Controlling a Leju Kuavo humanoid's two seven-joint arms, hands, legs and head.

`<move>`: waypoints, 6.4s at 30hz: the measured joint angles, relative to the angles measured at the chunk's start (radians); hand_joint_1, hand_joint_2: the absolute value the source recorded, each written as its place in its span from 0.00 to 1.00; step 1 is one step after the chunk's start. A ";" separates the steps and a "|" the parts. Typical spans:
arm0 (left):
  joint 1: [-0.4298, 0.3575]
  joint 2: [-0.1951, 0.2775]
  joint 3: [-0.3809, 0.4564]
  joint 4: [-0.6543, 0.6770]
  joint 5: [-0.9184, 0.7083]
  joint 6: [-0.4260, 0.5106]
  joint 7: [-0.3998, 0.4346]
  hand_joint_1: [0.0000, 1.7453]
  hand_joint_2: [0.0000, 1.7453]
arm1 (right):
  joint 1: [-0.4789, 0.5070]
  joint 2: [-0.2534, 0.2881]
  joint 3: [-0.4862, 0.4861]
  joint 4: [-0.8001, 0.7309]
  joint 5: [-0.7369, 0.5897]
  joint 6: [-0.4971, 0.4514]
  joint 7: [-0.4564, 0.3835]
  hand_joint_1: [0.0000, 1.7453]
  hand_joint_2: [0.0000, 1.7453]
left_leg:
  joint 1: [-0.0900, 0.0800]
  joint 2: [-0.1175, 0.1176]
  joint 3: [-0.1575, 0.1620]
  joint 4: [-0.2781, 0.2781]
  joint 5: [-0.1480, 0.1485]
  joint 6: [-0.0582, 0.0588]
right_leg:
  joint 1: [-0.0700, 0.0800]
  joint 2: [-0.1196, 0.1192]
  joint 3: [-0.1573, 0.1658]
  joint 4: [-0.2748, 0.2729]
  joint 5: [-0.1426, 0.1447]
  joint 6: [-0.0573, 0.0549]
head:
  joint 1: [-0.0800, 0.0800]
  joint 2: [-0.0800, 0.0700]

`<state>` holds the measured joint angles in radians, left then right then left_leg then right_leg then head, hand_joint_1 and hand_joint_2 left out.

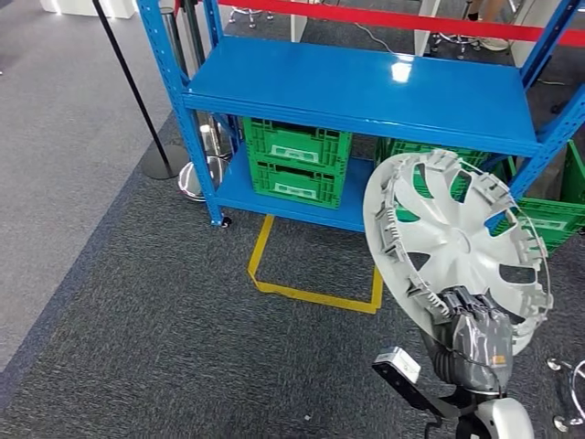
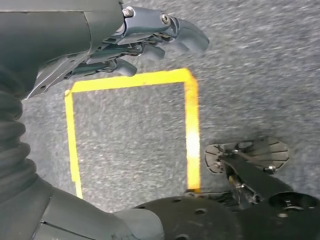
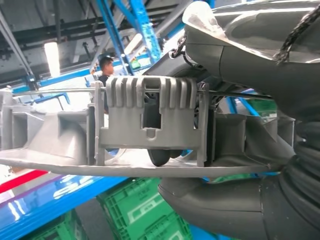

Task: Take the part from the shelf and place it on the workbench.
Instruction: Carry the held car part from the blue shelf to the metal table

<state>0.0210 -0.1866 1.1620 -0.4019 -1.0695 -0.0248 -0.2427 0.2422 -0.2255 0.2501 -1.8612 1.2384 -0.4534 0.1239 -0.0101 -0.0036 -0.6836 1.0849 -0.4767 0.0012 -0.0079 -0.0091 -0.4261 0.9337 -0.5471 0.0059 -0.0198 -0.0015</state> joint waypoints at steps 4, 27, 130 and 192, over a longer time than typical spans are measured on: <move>-0.001 -0.001 0.003 0.000 -0.006 0.001 0.001 0.00 1.00 | 0.002 0.000 0.000 0.000 -0.002 0.000 -0.001 1.00 1.00 | 0.009 0.001 -0.021 0.214 -0.102 -0.011 | 0.002 -0.004 -0.072 0.039 0.026 -0.007 | -0.002 0.000; -0.008 -0.015 0.051 -0.020 -0.054 0.005 0.005 0.00 1.00 | 0.002 0.001 -0.020 0.017 -0.032 -0.002 -0.027 1.00 1.00 | 0.003 0.004 0.058 -0.044 0.043 0.011 | -0.003 0.010 -0.046 0.065 -0.015 0.034 | 0.004 0.000; -0.050 0.015 0.189 0.027 -0.239 0.024 0.003 0.00 1.00 | -0.101 -0.152 -0.217 -0.055 -0.322 0.180 -0.232 1.00 1.00 | -0.004 0.007 0.109 -0.069 0.011 0.031 | 0.004 0.005 -0.117 0.068 0.039 0.025 | 0.011 0.000; -0.051 0.008 0.235 0.018 -0.273 -0.012 -0.028 0.00 1.00 | -0.220 -0.228 -0.076 -0.066 -0.429 0.289 -0.236 1.00 1.00 | -0.005 0.007 0.099 -0.065 0.016 0.028 | 0.003 0.005 -0.124 0.068 0.047 0.026 | 0.011 0.000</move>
<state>-0.0299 -0.1790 1.3972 -0.3838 -1.3420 -0.0363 -0.2708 0.0220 -0.4537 0.1744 -1.9272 0.8094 -0.1640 -0.1121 -0.0150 0.0034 -0.5843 1.0203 -0.4611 0.0296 -0.0046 -0.0045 -0.5497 1.0020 -0.5003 0.0314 -0.0088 -0.0015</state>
